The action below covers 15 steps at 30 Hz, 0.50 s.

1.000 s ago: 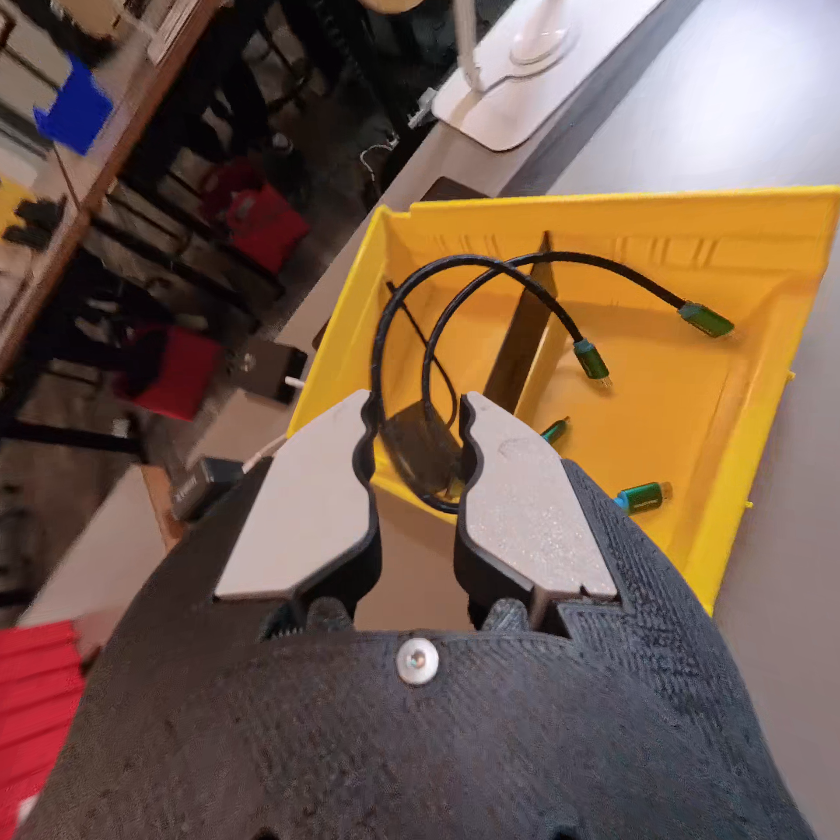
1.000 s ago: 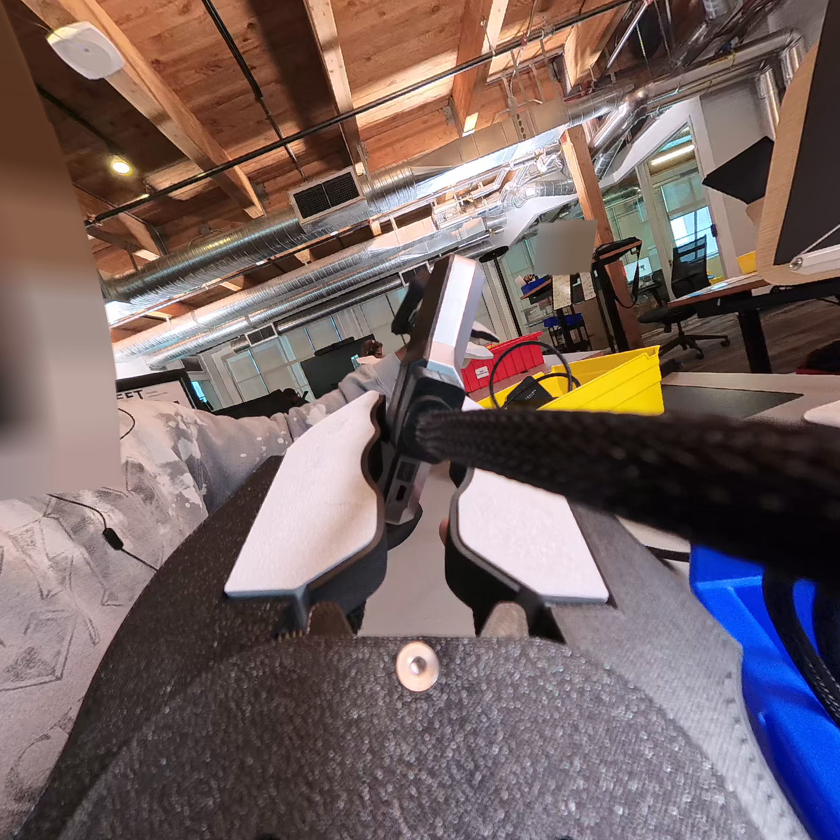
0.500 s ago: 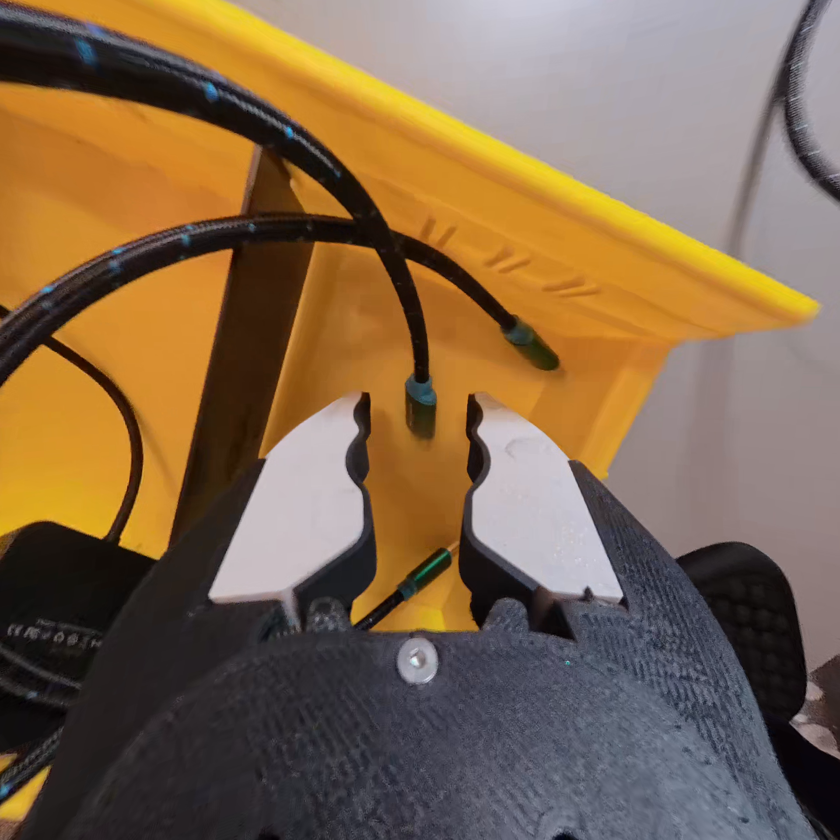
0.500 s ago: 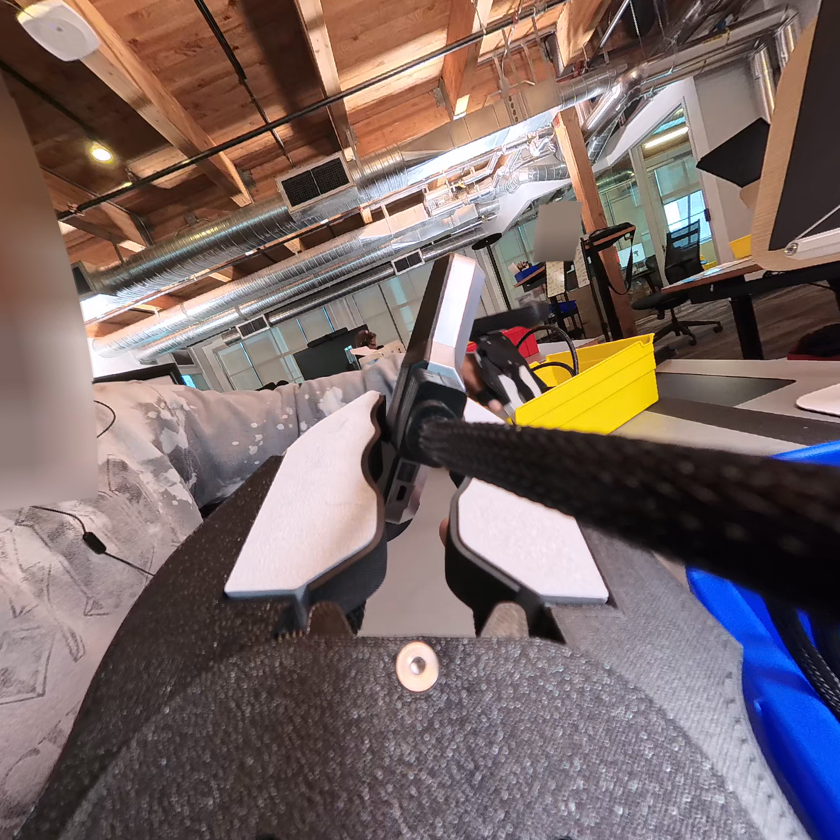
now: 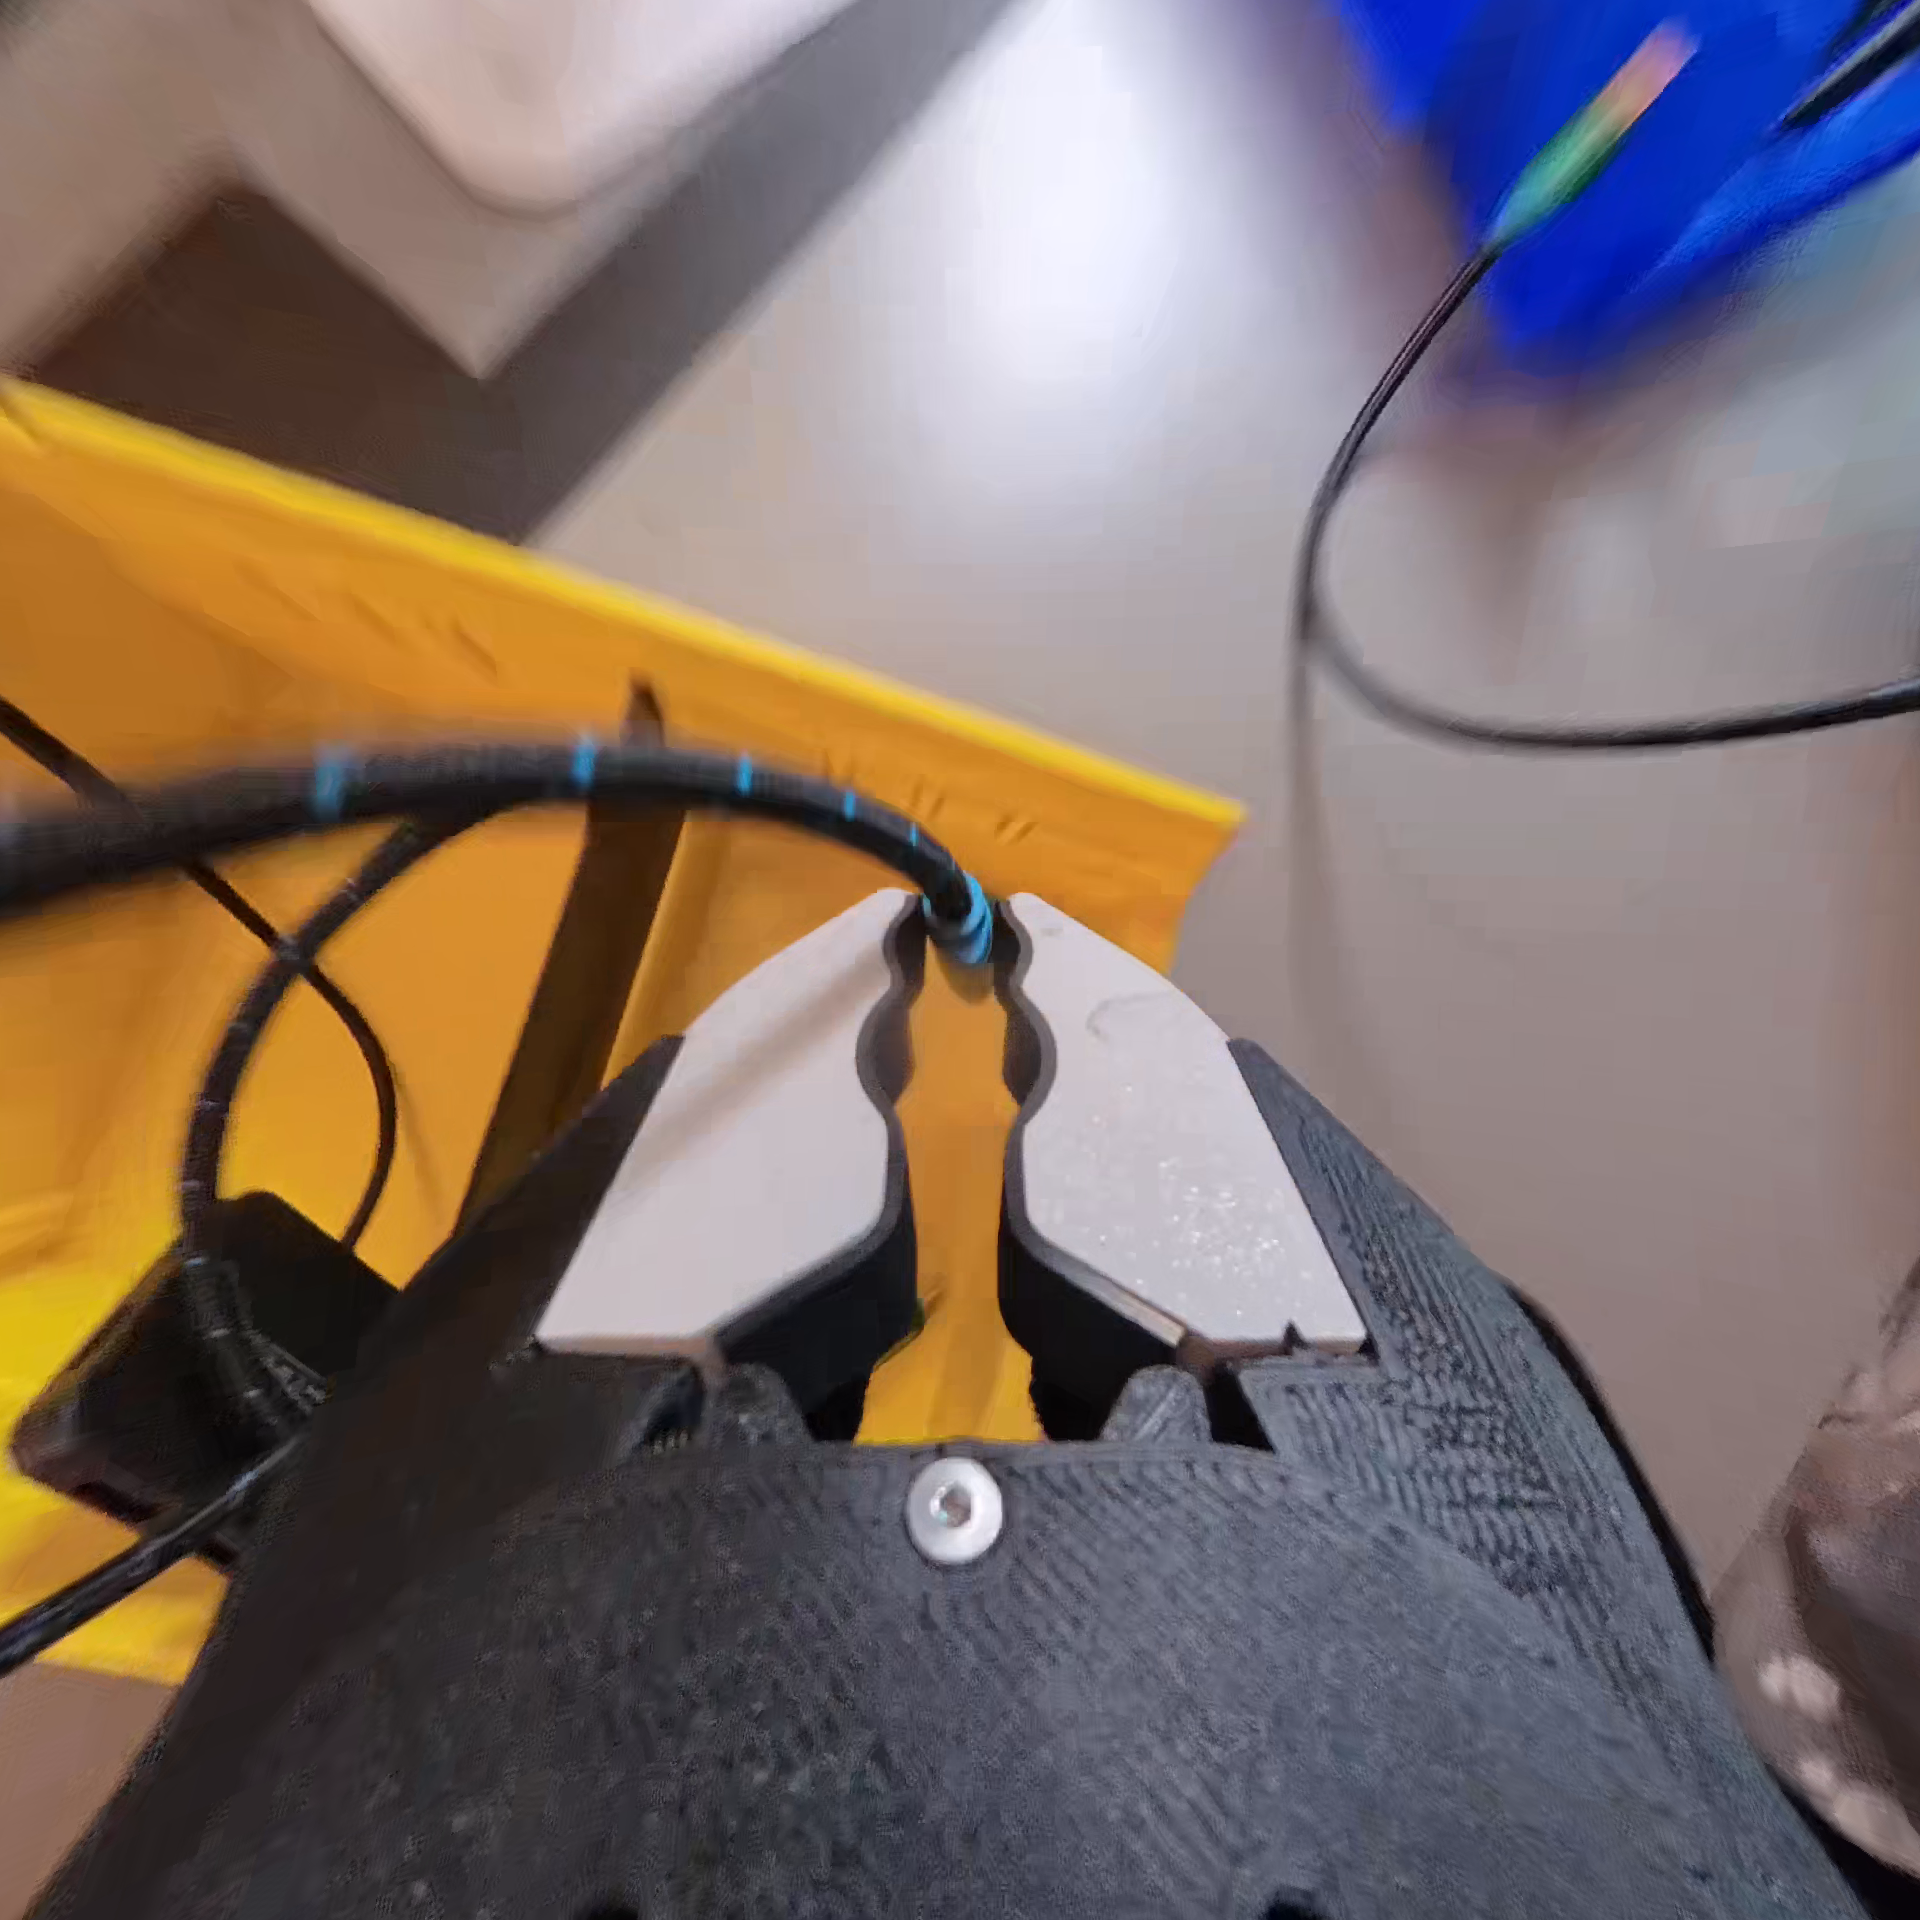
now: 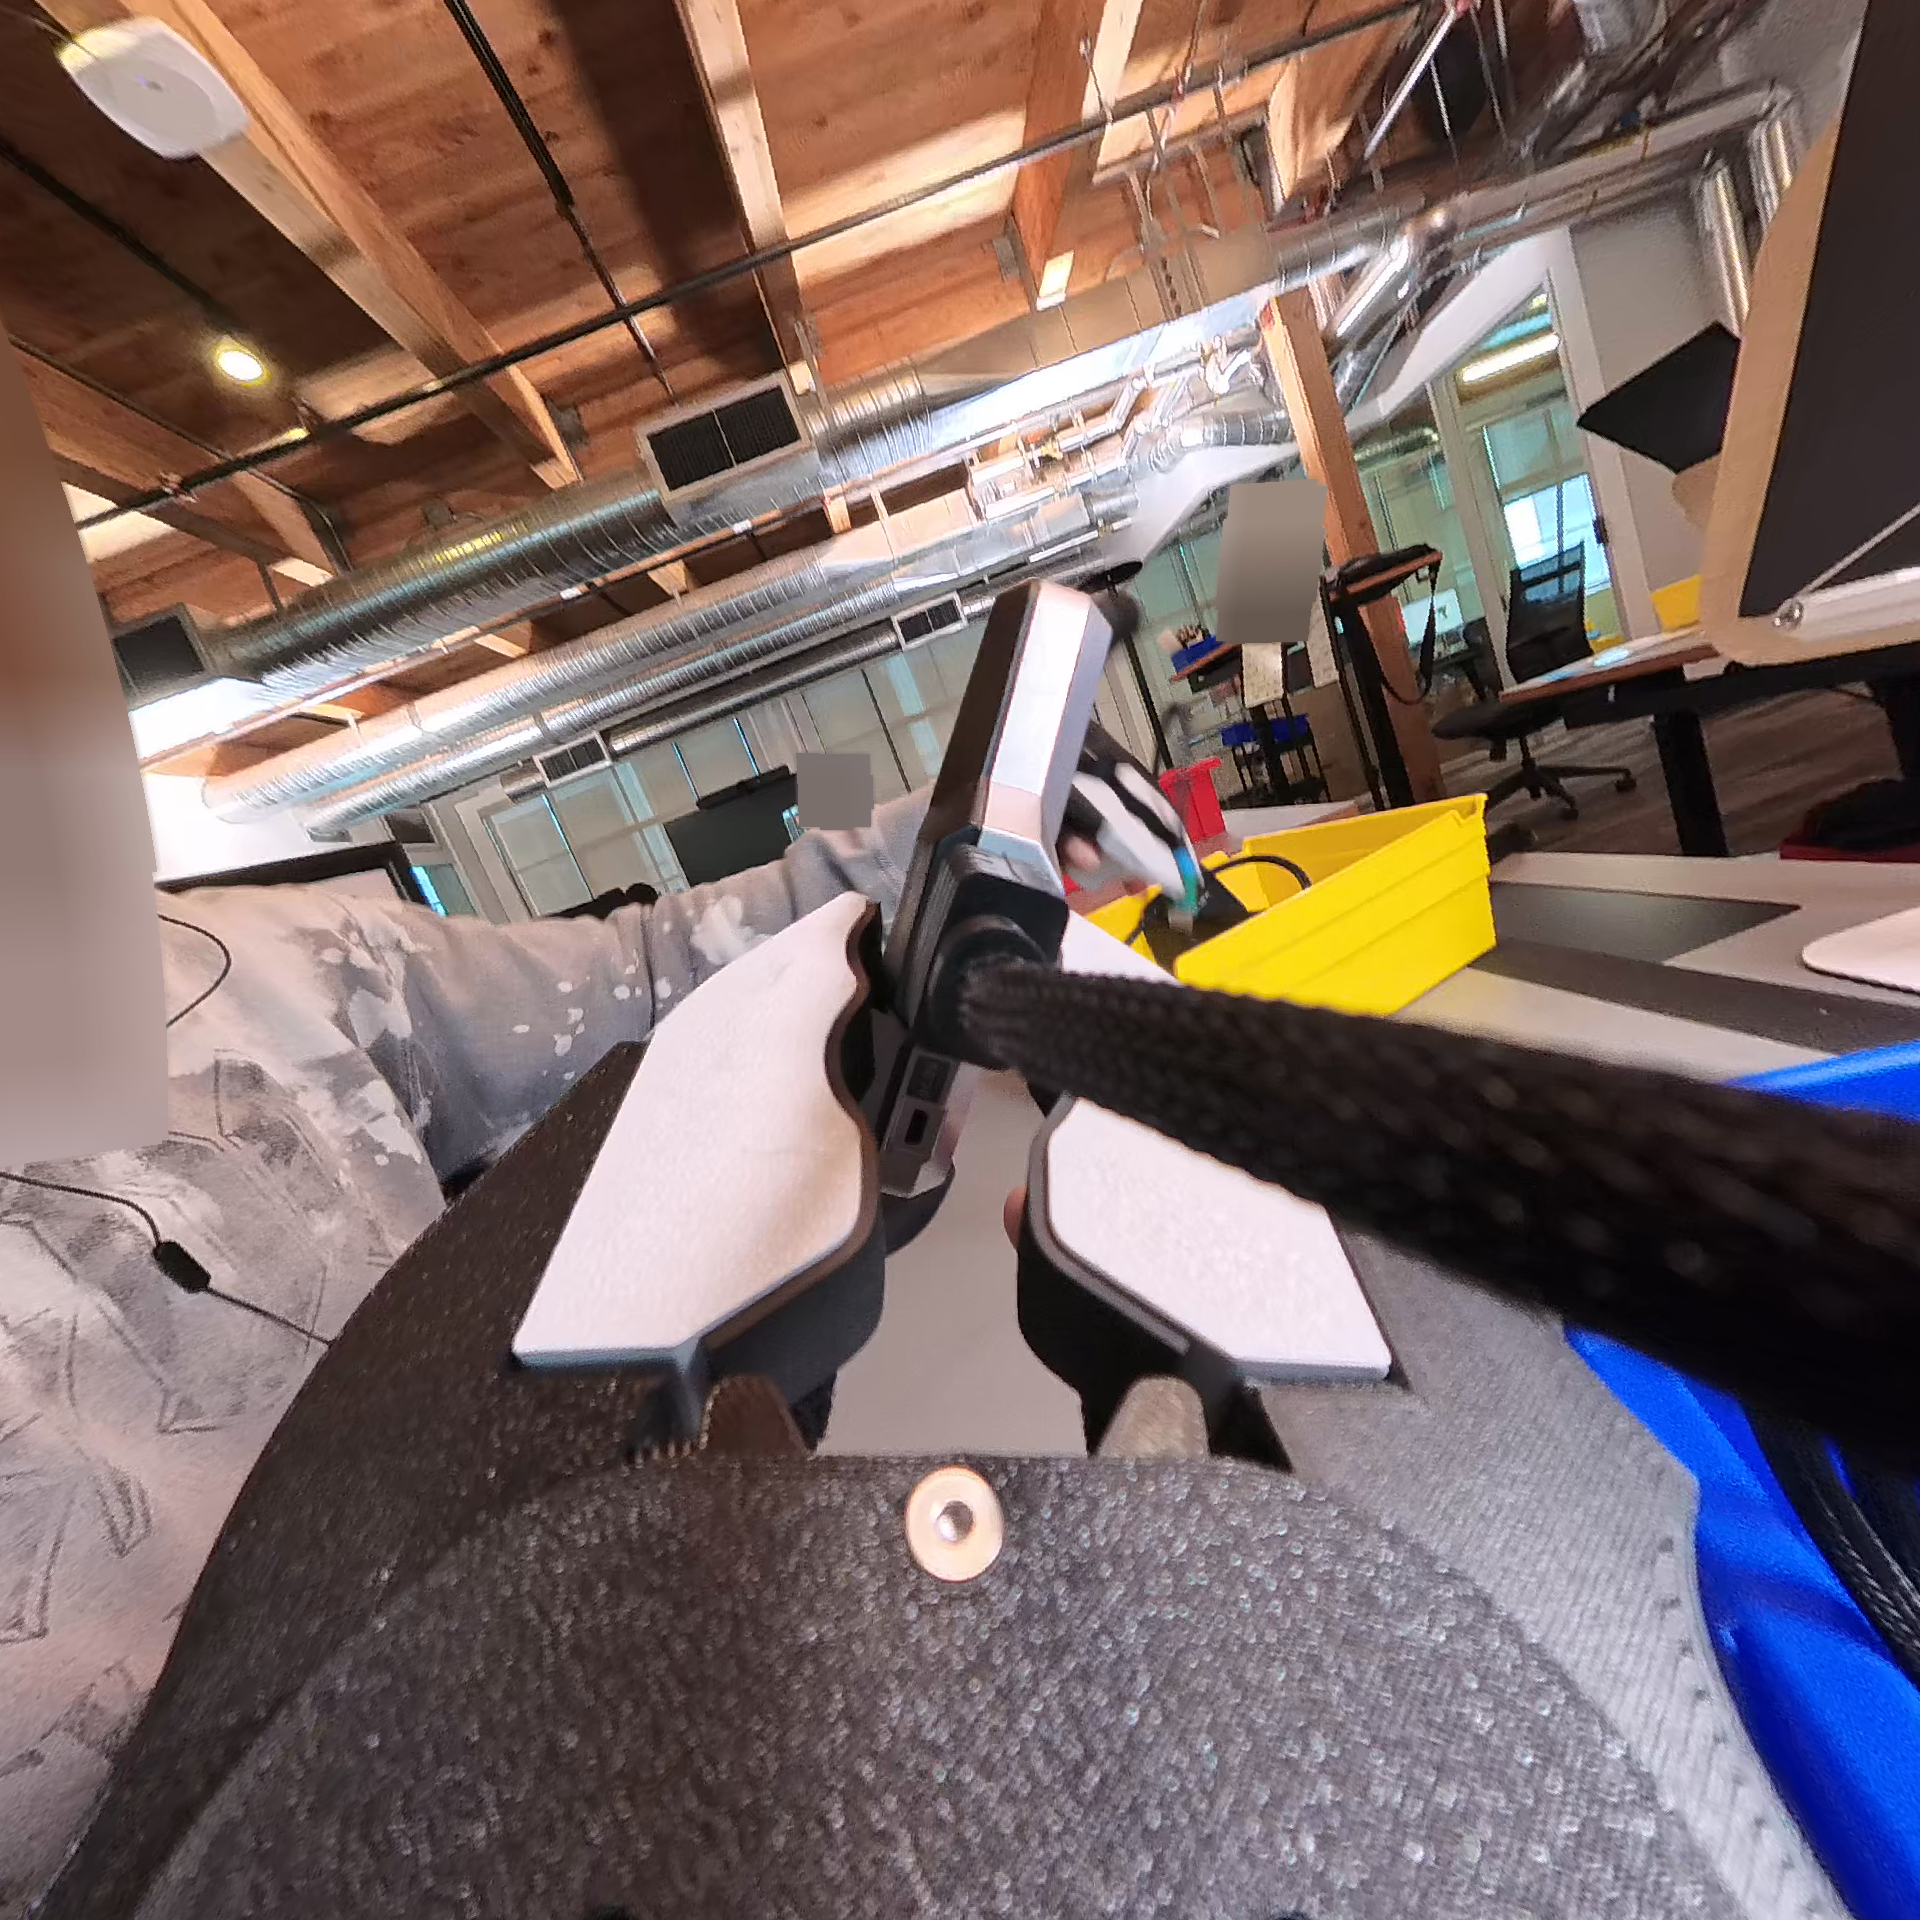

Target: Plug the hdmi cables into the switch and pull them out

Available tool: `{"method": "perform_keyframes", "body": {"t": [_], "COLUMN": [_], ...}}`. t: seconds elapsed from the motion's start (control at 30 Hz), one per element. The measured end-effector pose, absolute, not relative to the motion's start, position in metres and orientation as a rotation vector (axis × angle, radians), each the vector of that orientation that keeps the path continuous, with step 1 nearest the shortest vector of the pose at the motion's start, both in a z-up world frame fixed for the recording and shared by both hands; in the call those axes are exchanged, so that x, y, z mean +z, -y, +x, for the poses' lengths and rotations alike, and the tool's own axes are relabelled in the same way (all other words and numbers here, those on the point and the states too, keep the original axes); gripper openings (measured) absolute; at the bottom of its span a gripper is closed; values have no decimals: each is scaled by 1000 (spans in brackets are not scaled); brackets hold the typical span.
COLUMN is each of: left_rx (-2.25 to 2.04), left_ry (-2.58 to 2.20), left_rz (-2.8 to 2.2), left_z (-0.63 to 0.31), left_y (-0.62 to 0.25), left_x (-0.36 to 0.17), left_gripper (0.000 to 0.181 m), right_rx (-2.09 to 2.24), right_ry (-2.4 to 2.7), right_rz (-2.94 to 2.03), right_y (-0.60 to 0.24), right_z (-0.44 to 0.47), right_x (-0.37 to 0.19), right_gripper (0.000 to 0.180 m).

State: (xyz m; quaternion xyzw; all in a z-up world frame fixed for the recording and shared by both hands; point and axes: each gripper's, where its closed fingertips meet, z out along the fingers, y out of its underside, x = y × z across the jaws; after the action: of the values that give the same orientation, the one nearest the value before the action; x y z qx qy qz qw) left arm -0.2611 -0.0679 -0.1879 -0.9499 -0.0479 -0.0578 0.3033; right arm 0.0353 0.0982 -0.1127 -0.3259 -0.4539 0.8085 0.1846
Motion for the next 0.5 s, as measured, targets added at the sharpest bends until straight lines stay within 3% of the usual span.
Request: {"method": "perform_keyframes", "body": {"t": [0.03,0.23,0.5], "left_rx": [-162,-310,-483], "left_ry": [113,-77,-228], "left_rz": [-2409,-1817,-1235], "left_z": [-255,-180,-72], "left_y": [64,52,25], "left_x": [-161,-25,34], "left_gripper": [13,12,12], "right_rx": [2286,2331,2423], "right_ry": [1268,1178,1188], "right_rz": [-911,-813,-633], "right_y": [-98,-95,-81], "right_z": [36,40,39], "right_x": [-112,-93,-44], "right_gripper": [26,26,26]}}
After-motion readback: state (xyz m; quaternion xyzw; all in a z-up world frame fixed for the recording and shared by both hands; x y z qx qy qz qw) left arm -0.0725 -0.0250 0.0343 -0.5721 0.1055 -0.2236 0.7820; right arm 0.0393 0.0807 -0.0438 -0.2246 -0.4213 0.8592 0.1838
